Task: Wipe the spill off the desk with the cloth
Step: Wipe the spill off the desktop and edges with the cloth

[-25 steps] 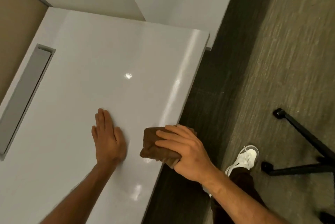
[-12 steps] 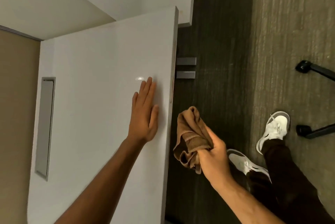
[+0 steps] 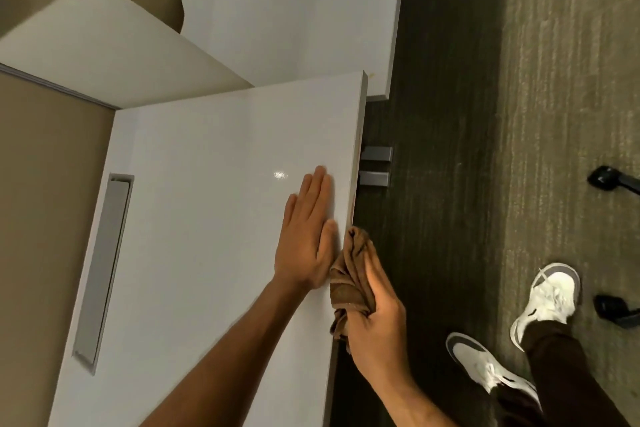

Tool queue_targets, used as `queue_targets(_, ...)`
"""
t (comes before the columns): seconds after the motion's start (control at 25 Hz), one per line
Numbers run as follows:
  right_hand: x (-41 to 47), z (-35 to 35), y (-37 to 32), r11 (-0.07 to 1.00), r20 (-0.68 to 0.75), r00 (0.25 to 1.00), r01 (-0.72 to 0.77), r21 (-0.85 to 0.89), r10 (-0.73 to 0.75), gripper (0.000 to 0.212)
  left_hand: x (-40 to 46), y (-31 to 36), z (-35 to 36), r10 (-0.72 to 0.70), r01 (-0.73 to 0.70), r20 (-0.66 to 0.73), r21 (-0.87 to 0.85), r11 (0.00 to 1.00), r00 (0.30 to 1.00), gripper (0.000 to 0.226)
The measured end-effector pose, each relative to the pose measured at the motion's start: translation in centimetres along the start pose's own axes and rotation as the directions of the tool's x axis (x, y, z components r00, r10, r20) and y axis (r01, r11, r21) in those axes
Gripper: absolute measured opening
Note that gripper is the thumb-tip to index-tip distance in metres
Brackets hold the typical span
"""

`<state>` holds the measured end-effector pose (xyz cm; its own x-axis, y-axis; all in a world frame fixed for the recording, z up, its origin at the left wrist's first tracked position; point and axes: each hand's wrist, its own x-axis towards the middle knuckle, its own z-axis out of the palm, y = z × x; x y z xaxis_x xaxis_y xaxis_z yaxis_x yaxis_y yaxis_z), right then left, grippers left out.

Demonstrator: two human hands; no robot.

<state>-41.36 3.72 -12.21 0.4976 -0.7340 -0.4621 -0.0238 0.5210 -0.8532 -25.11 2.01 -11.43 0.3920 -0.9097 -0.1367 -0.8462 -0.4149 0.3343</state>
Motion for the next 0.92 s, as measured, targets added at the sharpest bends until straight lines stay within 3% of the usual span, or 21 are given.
queue_targets(0.32,5.6,0.3,-1.7,0.991,-0.078,0.992,0.093,-0.098,-0.1,0.076,0.2,-0.2,0.0,0.005,-0.005,0.004,0.007,1.0,1.0,0.063)
queue_targets(0.64,5.4,-2.1,-2.8,0.983,-0.242,0.967,0.118,0.138,-0.082,0.061,0.3,-0.5,0.1,0.016,-0.016,0.005,0.007,1.0,1.0,0.063)
queue_targets(0.92,0.0,1.1,-0.7,0.993,-0.092,0.989,0.108,-0.051,-0.113,0.071,0.2,-0.5,0.2,0.014,-0.013,0.02,-0.014,1.0,1.0,0.065)
